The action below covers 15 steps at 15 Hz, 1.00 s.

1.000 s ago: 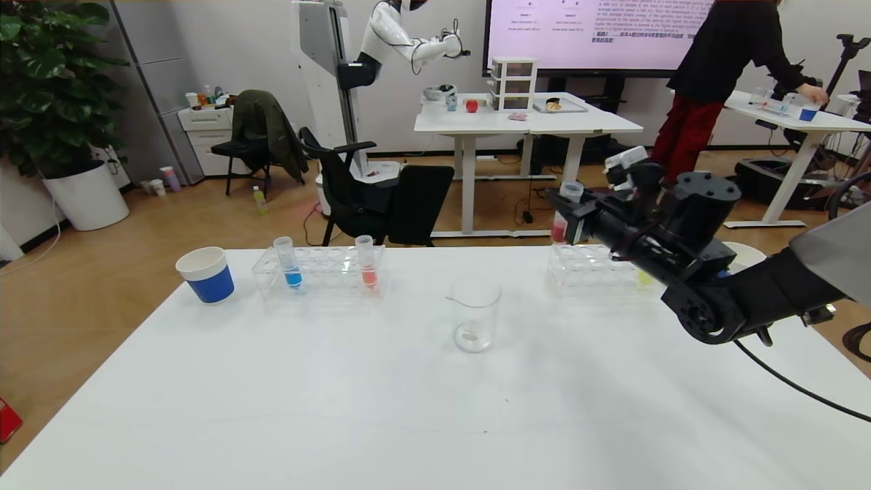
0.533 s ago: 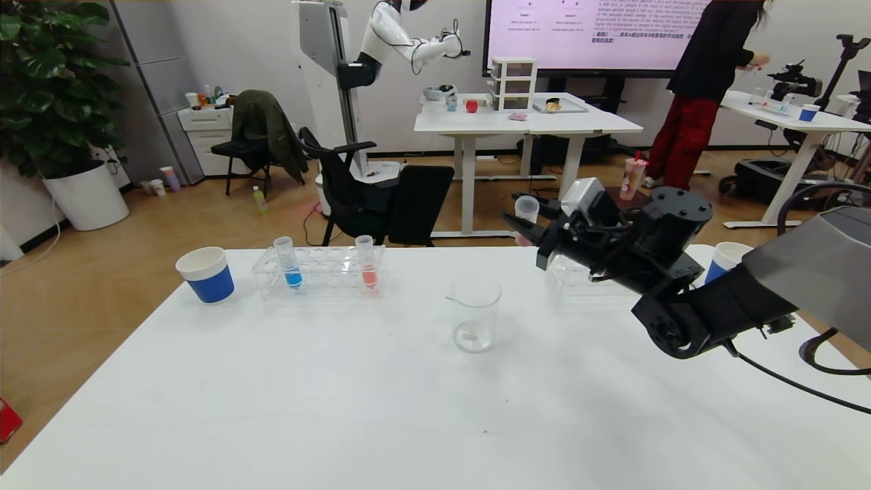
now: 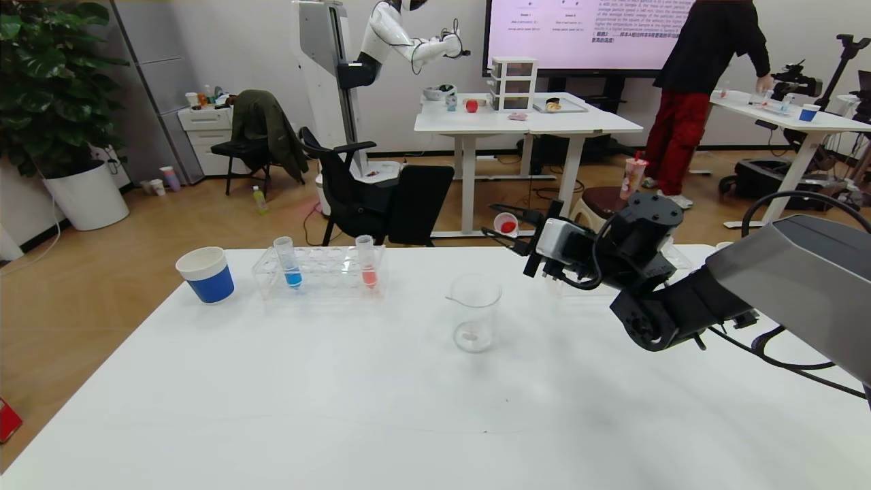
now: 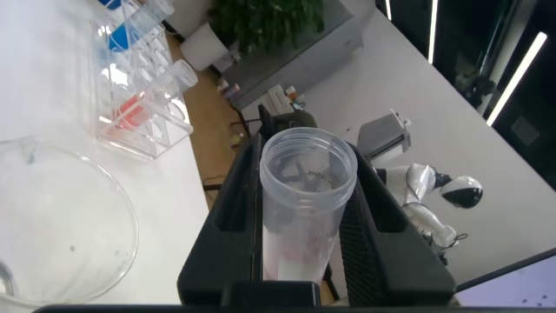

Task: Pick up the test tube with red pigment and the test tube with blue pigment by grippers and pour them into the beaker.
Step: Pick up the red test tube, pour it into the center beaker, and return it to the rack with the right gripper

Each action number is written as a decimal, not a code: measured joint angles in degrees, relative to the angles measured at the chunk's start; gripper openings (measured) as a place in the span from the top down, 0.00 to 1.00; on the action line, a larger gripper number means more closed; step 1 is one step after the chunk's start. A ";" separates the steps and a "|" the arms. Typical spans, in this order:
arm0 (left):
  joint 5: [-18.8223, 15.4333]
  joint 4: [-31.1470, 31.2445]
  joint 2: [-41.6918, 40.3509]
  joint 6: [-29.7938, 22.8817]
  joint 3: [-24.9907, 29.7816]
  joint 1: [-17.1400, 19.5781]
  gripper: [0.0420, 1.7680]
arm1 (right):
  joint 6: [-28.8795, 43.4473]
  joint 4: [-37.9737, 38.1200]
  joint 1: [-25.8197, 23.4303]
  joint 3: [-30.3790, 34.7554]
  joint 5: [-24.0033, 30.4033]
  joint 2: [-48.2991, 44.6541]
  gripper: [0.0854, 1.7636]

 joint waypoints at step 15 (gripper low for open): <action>0.05 0.00 0.00 0.00 0.00 0.00 0.01 | -26.33 3.89 -0.22 -9.92 9.07 8.31 0.75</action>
